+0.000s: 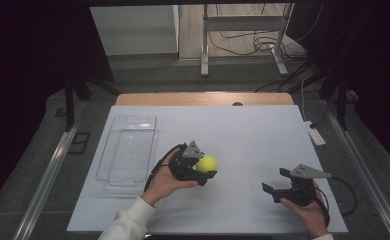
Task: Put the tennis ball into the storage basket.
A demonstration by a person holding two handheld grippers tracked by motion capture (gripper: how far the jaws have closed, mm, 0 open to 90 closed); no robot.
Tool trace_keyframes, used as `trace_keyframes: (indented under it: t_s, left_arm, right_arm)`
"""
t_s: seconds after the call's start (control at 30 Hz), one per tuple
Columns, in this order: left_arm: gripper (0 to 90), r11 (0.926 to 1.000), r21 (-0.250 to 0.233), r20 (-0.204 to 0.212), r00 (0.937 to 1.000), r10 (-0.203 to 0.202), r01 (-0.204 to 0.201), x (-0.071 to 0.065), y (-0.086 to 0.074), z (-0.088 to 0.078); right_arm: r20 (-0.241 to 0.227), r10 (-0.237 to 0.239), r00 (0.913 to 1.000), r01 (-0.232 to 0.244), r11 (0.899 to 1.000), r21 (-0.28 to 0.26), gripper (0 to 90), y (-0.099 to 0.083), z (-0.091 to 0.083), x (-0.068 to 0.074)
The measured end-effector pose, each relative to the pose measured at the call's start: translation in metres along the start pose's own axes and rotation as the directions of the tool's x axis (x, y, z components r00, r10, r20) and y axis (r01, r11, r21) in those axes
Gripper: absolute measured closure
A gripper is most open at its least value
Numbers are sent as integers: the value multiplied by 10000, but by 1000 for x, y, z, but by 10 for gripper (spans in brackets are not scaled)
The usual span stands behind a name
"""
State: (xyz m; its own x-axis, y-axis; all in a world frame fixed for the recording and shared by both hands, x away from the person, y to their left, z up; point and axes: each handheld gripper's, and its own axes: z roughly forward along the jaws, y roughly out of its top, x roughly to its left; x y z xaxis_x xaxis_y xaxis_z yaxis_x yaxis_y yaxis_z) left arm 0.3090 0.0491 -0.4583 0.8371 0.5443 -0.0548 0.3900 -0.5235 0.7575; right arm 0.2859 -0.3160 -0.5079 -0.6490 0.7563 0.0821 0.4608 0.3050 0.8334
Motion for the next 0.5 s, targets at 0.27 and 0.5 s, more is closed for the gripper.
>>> trace_keyframes:
  t_s: [0.27, 0.5]
  left_arm:
    - [258, 9990, -425, -204, 9997, -148, 139, 2, 1, -7]
    - [258, 9973, -713, -317, 9993, -182, 159, 5, 3, -16]
  right_arm:
    - [-5, -11, 10000, 11, 10000, 3, 85, 0, 0, 0]
    - [-35, 17, 10000, -17, 10000, -43, 85, 0, -1, 0]
